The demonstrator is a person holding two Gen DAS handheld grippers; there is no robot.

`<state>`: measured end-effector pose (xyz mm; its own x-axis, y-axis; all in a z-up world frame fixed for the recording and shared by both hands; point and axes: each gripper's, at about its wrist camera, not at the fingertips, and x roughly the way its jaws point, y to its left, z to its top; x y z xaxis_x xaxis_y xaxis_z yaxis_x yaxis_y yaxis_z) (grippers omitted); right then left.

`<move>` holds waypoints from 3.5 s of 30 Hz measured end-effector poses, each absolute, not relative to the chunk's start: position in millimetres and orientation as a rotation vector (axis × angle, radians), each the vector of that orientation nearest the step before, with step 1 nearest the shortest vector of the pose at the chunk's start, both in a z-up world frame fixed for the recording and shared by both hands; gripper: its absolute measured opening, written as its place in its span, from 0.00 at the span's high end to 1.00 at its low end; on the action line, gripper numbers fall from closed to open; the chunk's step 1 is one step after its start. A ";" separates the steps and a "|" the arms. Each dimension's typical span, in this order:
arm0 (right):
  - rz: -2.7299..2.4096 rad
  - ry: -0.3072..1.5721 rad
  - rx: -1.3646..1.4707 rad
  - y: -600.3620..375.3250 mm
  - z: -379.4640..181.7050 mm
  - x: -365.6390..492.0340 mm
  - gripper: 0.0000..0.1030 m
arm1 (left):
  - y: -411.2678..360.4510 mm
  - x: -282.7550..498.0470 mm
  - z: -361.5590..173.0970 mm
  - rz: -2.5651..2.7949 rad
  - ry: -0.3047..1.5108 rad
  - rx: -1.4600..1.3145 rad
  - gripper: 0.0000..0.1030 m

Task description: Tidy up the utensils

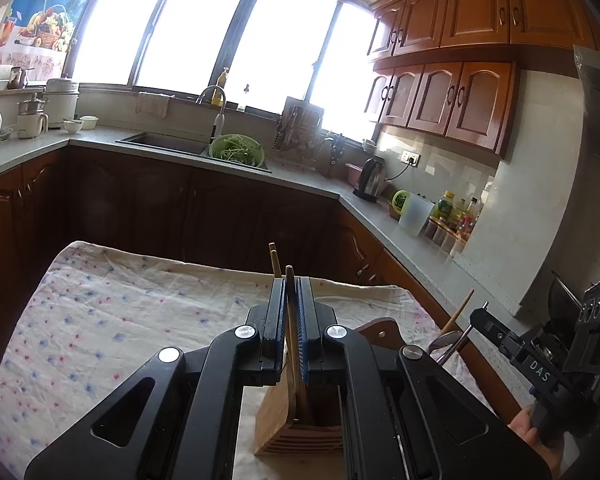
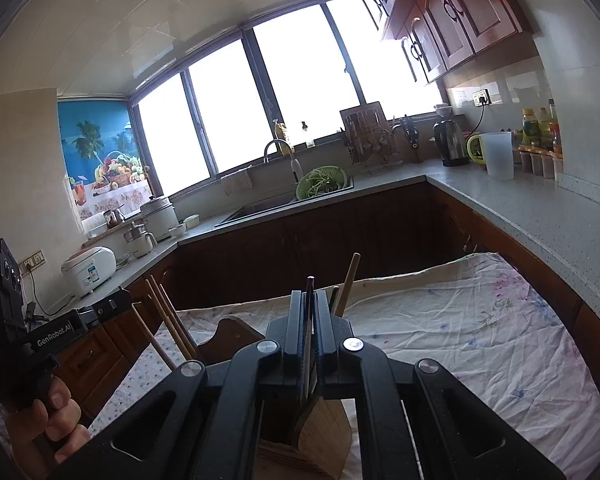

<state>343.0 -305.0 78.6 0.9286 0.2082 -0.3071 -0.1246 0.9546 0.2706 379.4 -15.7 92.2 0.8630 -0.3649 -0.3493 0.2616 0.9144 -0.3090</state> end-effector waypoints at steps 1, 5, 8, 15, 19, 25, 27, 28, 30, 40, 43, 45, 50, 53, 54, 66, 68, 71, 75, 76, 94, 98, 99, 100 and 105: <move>0.173 0.342 0.254 -305.3 78.8 343.2 0.96 | -15.8 378.1 92.5 -0.330 0.413 -0.257 0.95; 0.172 0.343 0.264 -304.4 77.7 341.3 0.96 | -15.3 376.4 93.2 -0.328 0.410 -0.250 0.95; 0.170 0.346 0.265 -305.1 78.5 341.6 0.96 | -14.7 377.9 94.3 -0.335 0.418 -0.248 0.95; 0.170 0.369 0.281 -306.4 81.1 342.6 0.92 | -13.7 376.9 92.7 -0.331 0.444 -0.252 0.84; 0.174 0.366 0.292 -308.1 80.6 337.6 0.82 | -6.5 371.9 86.6 -0.299 0.434 -0.289 0.56; 0.166 0.346 0.310 -312.2 83.0 328.3 0.52 | -1.6 371.3 77.9 -0.245 0.465 -0.297 0.19; 0.165 0.350 0.320 -314.7 82.0 328.4 0.30 | 0.3 367.1 76.6 -0.222 0.461 -0.296 0.11; 0.161 0.348 0.326 -316.6 81.3 327.3 0.23 | 0.7 364.7 76.7 -0.220 0.456 -0.291 0.08; 0.152 0.331 0.338 -320.2 80.4 323.0 0.08 | 0.9 361.2 76.2 -0.206 0.466 -0.271 0.02; 0.211 0.362 0.352 -316.3 79.9 298.9 0.08 | 10.0 320.7 69.9 -0.158 0.505 -0.227 0.01; 0.230 0.369 0.325 -311.1 80.1 284.5 0.08 | 15.1 302.4 67.0 -0.155 0.512 -0.223 0.01; 0.241 0.372 0.310 -308.0 80.3 273.7 0.08 | 16.6 289.7 66.4 -0.147 0.516 -0.213 0.01; 0.253 0.363 0.297 -305.8 82.4 245.2 0.08 | 21.4 254.5 68.3 -0.158 0.516 -0.203 0.01; 0.257 0.361 0.286 -304.7 83.8 228.5 0.08 | 24.7 233.1 69.4 -0.140 0.504 -0.189 0.01; 0.259 0.362 0.279 -303.9 84.0 222.9 0.08 | 25.8 225.0 70.0 -0.132 0.486 -0.185 0.01; 0.265 0.289 0.171 -288.7 105.4 144.5 0.03 | 10.7 145.9 89.2 -0.143 0.389 -0.062 0.00; 0.263 0.265 0.156 -286.1 107.3 130.0 0.02 | 11.6 134.1 88.0 -0.156 0.389 -0.080 0.00; 0.262 0.247 0.143 -281.8 106.3 109.8 0.02 | 12.9 117.2 86.4 -0.130 0.382 -0.102 0.00; 0.244 0.221 0.127 -277.2 97.8 83.6 0.00 | 18.3 94.7 73.5 -0.090 0.347 -0.112 0.00; 0.234 0.218 0.123 -277.0 92.3 77.5 0.00 | 19.9 90.1 67.7 -0.089 0.341 -0.111 0.00; 0.084 0.213 0.048 -282.7 10.6 35.1 0.00 | -1.2 47.5 -1.5 -0.024 0.324 0.003 0.00; 0.073 0.223 0.027 -280.8 1.5 31.9 0.00 | -6.5 46.6 -8.5 -0.001 0.340 0.028 0.00; 0.074 0.226 0.031 -281.8 -0.5 31.3 0.00 | -6.9 46.1 -9.7 0.003 0.341 0.030 0.00; 0.072 0.230 0.033 -283.1 -3.5 30.4 0.00 | -7.6 45.8 -11.0 0.005 0.343 0.034 0.00; 0.076 0.245 0.029 -283.1 -10.5 28.2 0.00 | -9.5 42.3 -12.1 0.024 0.333 0.045 0.00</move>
